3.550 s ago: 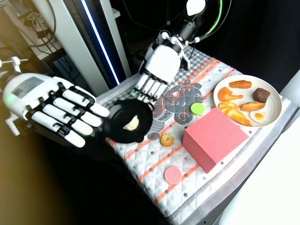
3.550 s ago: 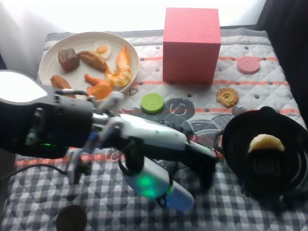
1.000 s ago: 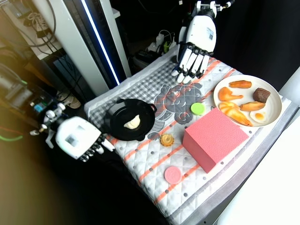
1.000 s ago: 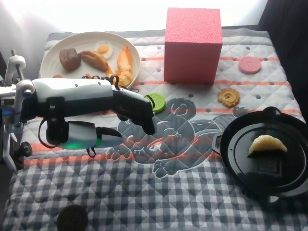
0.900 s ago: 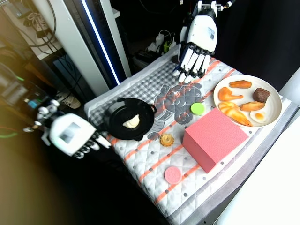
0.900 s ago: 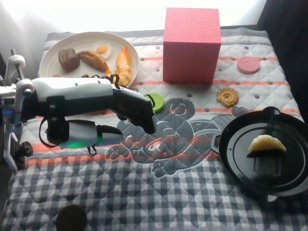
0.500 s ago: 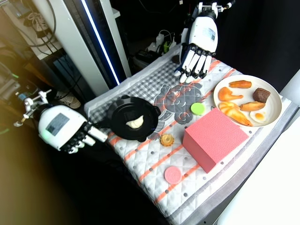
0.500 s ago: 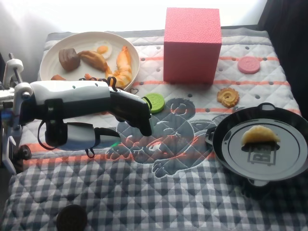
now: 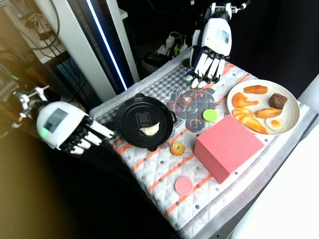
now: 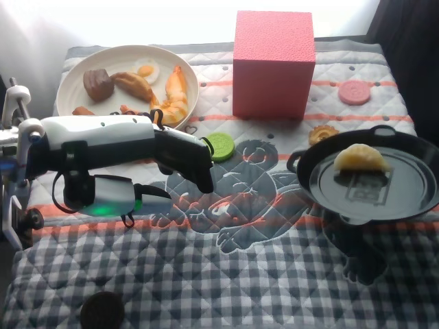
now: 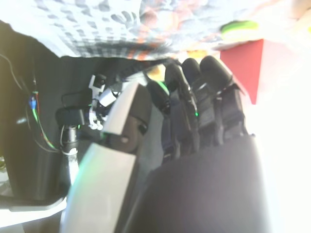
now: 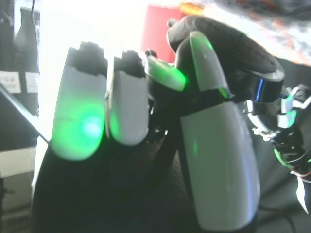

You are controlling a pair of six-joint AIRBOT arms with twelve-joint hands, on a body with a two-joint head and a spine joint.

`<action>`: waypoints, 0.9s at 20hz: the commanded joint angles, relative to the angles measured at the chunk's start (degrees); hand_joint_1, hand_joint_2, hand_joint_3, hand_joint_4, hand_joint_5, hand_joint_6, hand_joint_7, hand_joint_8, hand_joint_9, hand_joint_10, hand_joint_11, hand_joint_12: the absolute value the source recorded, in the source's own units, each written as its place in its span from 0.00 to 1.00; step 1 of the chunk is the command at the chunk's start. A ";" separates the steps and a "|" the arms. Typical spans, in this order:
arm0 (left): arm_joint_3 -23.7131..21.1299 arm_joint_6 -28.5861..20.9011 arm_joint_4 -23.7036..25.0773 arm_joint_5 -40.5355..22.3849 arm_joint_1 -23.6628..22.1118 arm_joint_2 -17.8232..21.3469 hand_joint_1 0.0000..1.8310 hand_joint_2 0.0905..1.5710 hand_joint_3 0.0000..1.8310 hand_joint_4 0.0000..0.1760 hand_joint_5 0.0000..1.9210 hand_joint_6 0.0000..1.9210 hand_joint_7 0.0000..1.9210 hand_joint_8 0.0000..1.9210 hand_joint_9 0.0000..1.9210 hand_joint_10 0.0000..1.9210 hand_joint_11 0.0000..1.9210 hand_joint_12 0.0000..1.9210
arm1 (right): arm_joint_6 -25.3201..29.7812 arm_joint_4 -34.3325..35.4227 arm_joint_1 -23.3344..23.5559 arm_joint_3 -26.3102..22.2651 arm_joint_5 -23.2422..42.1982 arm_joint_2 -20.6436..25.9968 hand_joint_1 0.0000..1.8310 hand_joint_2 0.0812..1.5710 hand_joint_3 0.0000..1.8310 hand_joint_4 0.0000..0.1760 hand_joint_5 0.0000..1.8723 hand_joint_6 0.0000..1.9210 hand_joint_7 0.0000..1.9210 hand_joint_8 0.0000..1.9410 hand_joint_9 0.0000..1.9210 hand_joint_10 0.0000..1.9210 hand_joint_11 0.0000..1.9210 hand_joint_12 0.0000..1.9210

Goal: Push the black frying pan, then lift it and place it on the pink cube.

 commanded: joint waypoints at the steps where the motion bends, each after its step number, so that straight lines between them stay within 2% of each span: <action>1: -0.24 0.10 -2.12 -4.25 -0.27 0.70 0.62 0.86 0.00 0.00 0.18 0.50 0.30 0.01 0.11 0.38 0.00 0.76 | 0.22 -0.29 0.49 -0.10 8.98 0.63 0.74 0.84 0.01 0.00 0.74 1.00 0.82 1.00 0.86 1.00 0.89 1.00; 4: -0.28 0.42 -2.63 -4.31 -0.12 0.72 0.61 0.86 0.00 0.00 0.19 0.48 0.29 0.01 0.10 0.37 0.00 0.72 | 0.21 -1.03 2.02 -0.03 9.88 1.47 0.79 0.83 0.00 0.00 0.76 1.00 0.83 1.00 0.88 1.00 0.91 1.00; 7: -0.32 0.47 -2.91 -4.31 0.05 0.77 0.59 0.86 0.00 0.00 0.19 0.48 0.28 0.00 0.10 0.36 0.00 0.73 | 0.19 -1.66 4.31 0.47 10.19 2.45 0.78 0.83 0.00 0.00 0.74 1.00 0.83 1.00 0.88 1.00 0.90 1.00; 8: -0.32 0.54 -3.00 -4.31 0.05 0.77 0.60 0.83 0.00 0.00 0.18 0.48 0.27 0.00 0.10 0.36 0.00 0.70 | 0.13 -1.75 5.07 0.67 10.36 2.75 0.74 0.83 0.00 0.00 0.75 1.00 0.83 1.00 0.87 1.00 0.88 1.00; 10: -0.33 0.81 -3.31 -4.31 0.11 0.77 0.59 0.82 0.00 0.00 0.16 0.49 0.26 0.00 0.10 0.35 0.00 0.67 | -0.12 -1.96 6.65 0.99 10.76 3.30 0.74 0.83 0.00 0.00 0.73 1.00 0.84 1.00 0.90 1.00 0.92 1.00; 12: -0.33 1.08 -3.77 -4.31 0.30 0.77 0.57 0.84 0.00 0.00 0.17 0.48 0.27 0.00 0.10 0.34 0.00 0.70 | -0.37 -2.21 8.54 1.51 10.80 3.50 0.74 0.83 0.00 0.00 0.71 1.00 0.84 1.00 0.90 1.00 0.92 1.00; 14: -0.33 1.54 -4.38 -4.31 0.59 0.78 0.56 0.85 0.00 0.00 0.17 0.47 0.26 0.00 0.09 0.34 0.00 0.69 | -0.46 -2.41 10.49 2.23 10.68 3.50 0.75 0.82 0.00 0.00 0.70 1.00 0.83 1.00 0.89 1.00 0.91 1.00; 15: -0.34 1.61 -4.42 -4.32 0.61 0.72 0.58 0.85 0.00 0.00 0.17 0.47 0.27 0.00 0.10 0.34 0.00 0.69 | -0.54 -2.42 11.83 2.77 10.17 3.50 0.76 0.82 0.00 0.00 0.69 1.00 0.82 1.00 0.89 1.00 0.91 1.00; 17: -0.33 1.64 -4.42 -4.34 0.63 0.64 0.58 0.87 0.00 0.00 0.16 0.47 0.26 0.00 0.08 0.35 0.00 0.67 | -0.96 -2.65 14.31 3.57 8.08 3.41 0.74 0.82 0.00 0.00 0.68 1.00 0.81 1.00 0.89 1.00 0.91 1.00; 18: -0.33 1.64 -4.42 -4.38 0.66 0.63 0.56 0.84 0.00 0.00 0.15 0.47 0.25 0.00 0.08 0.35 0.00 0.66 | -1.52 -2.75 15.61 3.96 6.89 3.23 0.73 0.82 0.00 0.00 0.68 1.00 0.82 1.00 0.90 1.00 0.92 1.00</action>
